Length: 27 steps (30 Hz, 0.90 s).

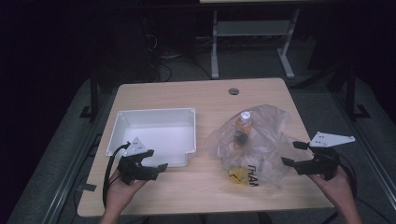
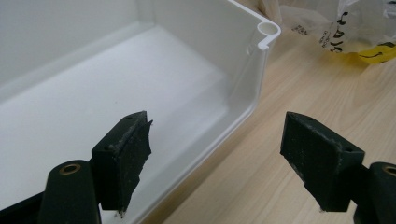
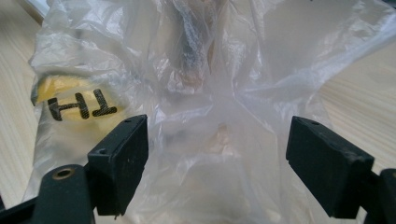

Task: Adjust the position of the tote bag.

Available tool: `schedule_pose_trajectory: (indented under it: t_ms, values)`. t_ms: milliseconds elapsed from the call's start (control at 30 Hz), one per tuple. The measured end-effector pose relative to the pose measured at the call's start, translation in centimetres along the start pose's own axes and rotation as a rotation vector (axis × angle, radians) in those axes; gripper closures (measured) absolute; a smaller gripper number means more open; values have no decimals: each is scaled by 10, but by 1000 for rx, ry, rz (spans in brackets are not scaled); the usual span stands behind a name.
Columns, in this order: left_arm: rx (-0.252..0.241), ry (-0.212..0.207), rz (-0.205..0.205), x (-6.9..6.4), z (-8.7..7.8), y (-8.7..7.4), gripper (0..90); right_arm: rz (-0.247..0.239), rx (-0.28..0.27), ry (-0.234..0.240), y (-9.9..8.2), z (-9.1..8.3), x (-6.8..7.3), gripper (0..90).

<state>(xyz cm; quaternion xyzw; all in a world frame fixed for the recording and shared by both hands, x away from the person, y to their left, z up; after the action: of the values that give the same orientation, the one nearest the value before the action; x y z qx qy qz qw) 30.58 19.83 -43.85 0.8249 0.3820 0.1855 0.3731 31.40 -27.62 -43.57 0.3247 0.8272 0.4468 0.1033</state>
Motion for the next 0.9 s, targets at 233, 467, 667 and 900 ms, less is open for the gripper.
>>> schedule_pose_trajectory:
  t_ms: [233, 467, 667, 900]
  values:
    - [8, -10, -1, -2, 2, 0, 232, -30, 79, 15, 0, 22, -4, 224]
    - [12, -17, 4, -3, 3, 0, 231, -27, 80, 0, 4, 21, -11, 257]
    - [20, -24, 8, -3, 4, 0, 231, -8, 97, -18, 0, 18, -22, 348]
    - [18, -28, 9, -5, 5, 1, 232, -2, 124, -15, -4, 23, -23, 589]
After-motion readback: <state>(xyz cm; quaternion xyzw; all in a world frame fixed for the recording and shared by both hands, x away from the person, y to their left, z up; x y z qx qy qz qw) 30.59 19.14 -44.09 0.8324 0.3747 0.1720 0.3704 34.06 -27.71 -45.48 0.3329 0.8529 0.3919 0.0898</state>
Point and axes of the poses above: each handheld gripper's, and its own axes: z roughly forward along the jaws, y roughly out of its top, x roughly to its left, the point moved 6 cm from there along z, roughly forward along the jaws, and after that the axes turned 7 degrees about y, right-handed, at the moved point
